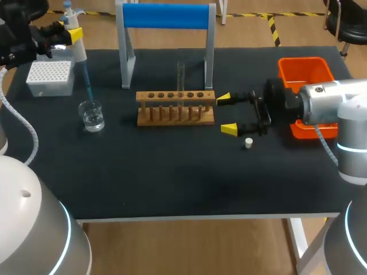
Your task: Invert the test tube, pick up the pipette, mount the tip to pipette, aspirate from beaker and dispense into the tube, eject the tip, return the pipette, and cap with the stopper.
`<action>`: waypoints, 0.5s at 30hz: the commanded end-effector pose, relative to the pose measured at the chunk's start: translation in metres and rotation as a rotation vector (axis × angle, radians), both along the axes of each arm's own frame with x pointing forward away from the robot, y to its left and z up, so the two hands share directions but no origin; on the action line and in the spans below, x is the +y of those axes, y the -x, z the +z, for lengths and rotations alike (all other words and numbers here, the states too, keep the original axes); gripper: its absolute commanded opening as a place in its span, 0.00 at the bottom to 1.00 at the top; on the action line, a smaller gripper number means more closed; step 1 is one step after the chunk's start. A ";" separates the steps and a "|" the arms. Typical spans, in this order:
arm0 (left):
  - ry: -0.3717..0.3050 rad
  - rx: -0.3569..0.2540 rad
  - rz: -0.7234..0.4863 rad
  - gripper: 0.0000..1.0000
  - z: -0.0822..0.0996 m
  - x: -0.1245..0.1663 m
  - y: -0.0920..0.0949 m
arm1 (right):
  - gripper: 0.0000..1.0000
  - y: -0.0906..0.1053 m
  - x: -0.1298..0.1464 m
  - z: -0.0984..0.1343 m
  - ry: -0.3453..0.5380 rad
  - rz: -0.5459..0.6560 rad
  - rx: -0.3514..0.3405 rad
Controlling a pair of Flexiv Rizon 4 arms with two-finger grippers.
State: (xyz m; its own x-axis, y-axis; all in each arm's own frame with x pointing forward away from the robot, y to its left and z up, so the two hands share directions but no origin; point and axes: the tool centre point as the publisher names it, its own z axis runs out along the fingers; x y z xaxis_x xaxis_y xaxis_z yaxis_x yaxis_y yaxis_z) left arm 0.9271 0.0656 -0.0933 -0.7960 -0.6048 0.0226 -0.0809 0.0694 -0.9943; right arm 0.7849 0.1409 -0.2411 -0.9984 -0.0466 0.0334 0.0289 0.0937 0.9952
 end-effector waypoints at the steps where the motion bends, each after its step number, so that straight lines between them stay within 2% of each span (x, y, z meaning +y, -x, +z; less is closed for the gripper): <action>1: 0.003 -0.003 0.004 0.00 -0.002 0.005 -0.002 | 1.00 0.001 0.000 0.001 0.002 -0.002 -0.001; 15: 0.005 -0.003 0.006 0.00 -0.004 0.007 -0.003 | 1.00 0.001 0.000 0.001 0.002 -0.002 -0.001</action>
State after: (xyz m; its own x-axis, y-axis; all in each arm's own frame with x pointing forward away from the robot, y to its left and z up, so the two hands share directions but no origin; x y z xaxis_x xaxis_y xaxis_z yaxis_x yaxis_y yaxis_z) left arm 0.9301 0.0727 -0.0978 -0.7916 -0.6105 0.0242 -0.0795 0.0637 -0.9948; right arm 0.7849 0.1408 -0.2411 -0.9984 -0.0465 0.0334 0.0289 0.0937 0.9952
